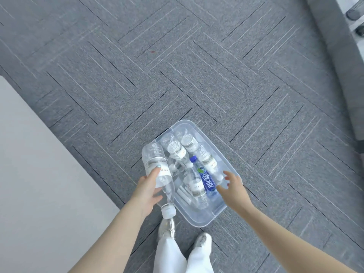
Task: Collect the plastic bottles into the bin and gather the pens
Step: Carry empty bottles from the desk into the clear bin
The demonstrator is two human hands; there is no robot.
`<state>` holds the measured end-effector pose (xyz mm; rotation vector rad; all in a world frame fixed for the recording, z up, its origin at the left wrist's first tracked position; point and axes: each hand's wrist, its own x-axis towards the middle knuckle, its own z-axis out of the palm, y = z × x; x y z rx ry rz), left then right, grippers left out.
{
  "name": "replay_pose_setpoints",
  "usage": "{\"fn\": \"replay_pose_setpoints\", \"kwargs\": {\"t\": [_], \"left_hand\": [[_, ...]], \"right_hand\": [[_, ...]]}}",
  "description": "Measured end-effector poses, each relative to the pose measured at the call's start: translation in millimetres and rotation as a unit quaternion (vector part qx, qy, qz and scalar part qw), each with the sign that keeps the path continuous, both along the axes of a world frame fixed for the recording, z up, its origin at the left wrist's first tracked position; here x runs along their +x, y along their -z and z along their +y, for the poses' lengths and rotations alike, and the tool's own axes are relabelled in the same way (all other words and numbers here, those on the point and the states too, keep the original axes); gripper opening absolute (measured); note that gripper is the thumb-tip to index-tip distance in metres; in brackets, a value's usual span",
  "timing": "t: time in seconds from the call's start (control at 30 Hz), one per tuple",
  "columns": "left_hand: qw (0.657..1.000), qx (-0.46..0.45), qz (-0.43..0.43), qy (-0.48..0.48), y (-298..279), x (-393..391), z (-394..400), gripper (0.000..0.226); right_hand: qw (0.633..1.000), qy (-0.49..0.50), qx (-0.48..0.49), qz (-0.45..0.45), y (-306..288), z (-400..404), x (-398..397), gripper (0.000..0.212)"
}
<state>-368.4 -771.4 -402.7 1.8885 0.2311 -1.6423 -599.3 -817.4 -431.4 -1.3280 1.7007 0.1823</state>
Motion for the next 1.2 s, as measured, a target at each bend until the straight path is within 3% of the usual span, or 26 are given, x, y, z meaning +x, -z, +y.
{"fn": "replay_pose_setpoints", "kwargs": {"t": [0.2,0.4,0.63,0.73,0.87,1.2], "left_hand": [[0.999,0.033,-0.043,-0.003,2.7,5.1,-14.9,0.066],[0.995,0.037,-0.09,-0.003,-11.9,10.8,-7.5,0.05],[0.995,-0.022,-0.093,-0.001,-57.0,3.5,-13.1,0.043],[0.996,-0.045,-0.081,-0.012,-90.7,1.7,-12.5,0.036],[0.993,-0.074,-0.076,-0.042,-143.3,7.6,-7.9,0.012],[0.956,-0.192,-0.083,-0.206,-340.4,59.3,53.0,0.024]], "right_hand": [[1.0,-0.011,0.016,0.012,-0.2,1.8,-15.3,0.049],[0.999,-0.029,0.02,0.016,-13.3,4.7,-16.1,0.044],[1.0,-0.007,0.007,-0.022,-59.1,-2.0,-3.0,0.043],[0.999,-0.018,-0.018,-0.04,-90.4,-5.9,2.1,0.04],[0.997,-0.026,-0.048,-0.063,-140.4,-12.3,10.3,0.04],[0.973,-0.069,-0.136,-0.173,-329.2,-6.9,61.6,0.033]]}}
